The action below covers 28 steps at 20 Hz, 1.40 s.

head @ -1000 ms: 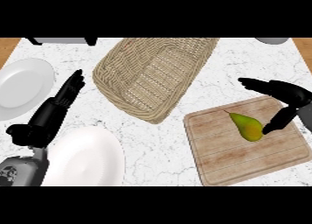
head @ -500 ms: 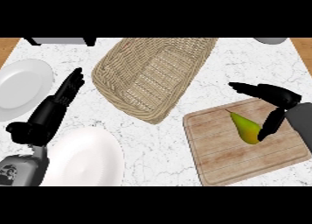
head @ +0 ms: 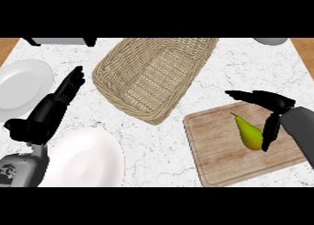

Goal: Pick the pear from the cutting board and place it in the basket

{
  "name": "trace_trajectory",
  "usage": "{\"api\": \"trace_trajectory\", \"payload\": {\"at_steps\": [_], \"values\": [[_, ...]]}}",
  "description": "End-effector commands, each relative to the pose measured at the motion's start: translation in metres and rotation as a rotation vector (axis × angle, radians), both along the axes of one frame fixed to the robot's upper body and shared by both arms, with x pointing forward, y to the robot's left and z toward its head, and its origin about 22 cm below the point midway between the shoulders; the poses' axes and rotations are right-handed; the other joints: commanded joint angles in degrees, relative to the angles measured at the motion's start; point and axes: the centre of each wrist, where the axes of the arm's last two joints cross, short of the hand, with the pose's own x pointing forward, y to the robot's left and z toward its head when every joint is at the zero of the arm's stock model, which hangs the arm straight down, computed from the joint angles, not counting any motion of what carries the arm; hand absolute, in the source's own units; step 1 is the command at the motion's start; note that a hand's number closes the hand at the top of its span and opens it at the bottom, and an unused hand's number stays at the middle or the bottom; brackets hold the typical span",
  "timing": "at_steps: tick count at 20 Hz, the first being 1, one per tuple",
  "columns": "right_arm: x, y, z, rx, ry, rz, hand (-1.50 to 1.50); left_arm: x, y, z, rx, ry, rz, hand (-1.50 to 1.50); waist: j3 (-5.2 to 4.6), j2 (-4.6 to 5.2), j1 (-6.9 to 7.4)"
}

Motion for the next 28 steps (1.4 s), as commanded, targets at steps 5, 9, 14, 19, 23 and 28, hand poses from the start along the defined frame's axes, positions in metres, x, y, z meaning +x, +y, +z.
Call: {"api": "trace_trajectory", "payload": {"at_steps": [5, 9, 14, 19, 23, 28], "values": [[-0.008, 0.012, -0.020, 0.104, 0.088, 0.115, -1.50, -0.001, -0.006, 0.004, 0.001, -0.013, 0.008, 0.00, 0.45, 0.26, 0.18], [-0.009, 0.016, -0.018, 0.086, 0.116, 0.198, 1.50, 0.003, -0.003, -0.006, -0.012, -0.002, -0.003, 0.00, 0.44, 0.39, 0.02], [-0.024, 0.020, -0.037, 0.090, 0.067, 0.196, 1.50, -0.005, -0.003, 0.000, 0.003, -0.009, -0.009, 0.00, 0.48, 0.36, 0.32], [-0.018, 0.036, -0.020, 0.086, -0.082, 0.274, 1.50, 0.000, 0.005, -0.009, 0.005, 0.003, 0.016, 0.00, 0.41, 0.09, -0.69], [0.006, 0.154, -0.017, -0.236, -0.201, -0.023, 1.50, -0.007, 0.005, -0.012, 0.015, 0.036, 0.004, 0.00, -0.20, -1.50, 1.09], [0.015, 0.219, 0.005, -0.380, -0.322, -0.165, 1.50, -0.003, -0.002, -0.011, 0.011, 0.030, -0.023, 0.00, -0.55, -2.13, 2.12]]}}
